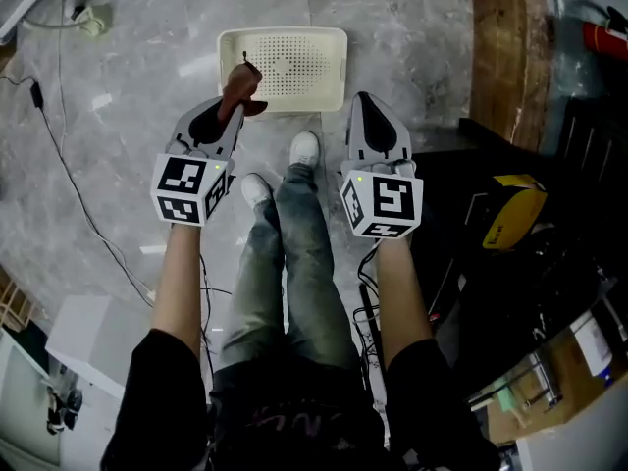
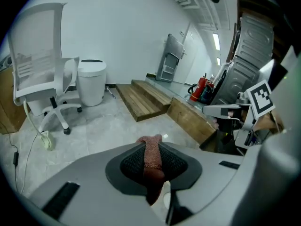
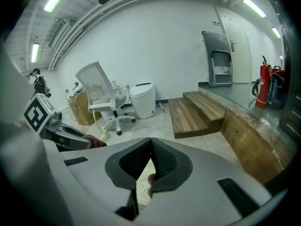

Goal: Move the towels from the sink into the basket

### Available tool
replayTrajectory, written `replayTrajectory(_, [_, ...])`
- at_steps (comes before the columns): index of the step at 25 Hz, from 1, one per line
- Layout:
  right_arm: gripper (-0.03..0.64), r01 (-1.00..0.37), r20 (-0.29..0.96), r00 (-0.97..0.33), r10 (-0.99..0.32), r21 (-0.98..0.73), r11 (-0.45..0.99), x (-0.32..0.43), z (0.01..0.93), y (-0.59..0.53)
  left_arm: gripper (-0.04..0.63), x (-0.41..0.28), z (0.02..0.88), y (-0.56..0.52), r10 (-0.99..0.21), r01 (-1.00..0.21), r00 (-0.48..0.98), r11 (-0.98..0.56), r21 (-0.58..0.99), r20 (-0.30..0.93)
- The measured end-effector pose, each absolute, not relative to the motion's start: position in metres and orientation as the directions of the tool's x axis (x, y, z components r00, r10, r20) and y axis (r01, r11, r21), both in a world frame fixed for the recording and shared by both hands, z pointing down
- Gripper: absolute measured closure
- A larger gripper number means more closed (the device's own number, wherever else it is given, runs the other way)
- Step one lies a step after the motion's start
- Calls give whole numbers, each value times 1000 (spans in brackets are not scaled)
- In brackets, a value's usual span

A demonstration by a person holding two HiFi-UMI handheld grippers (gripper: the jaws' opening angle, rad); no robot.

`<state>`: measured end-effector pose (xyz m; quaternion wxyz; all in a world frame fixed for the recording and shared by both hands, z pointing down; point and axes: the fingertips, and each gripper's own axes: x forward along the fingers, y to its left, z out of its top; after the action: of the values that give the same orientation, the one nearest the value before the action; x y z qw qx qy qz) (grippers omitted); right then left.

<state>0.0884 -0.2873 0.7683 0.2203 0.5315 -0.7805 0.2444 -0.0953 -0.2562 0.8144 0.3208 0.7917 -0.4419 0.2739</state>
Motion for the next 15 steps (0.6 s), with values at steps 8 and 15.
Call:
replayTrajectory(8, [601, -937, 622, -335, -708, -139, 321, 93, 893, -278, 518, -103, 949, -252, -523, -888, 439, -374, 266, 731])
replayTrajectory(15, [601, -939, 616, -332, -714, -144, 312, 95, 971, -282, 508, -96, 1035, -259, -517, -879, 444, -408, 246, 732])
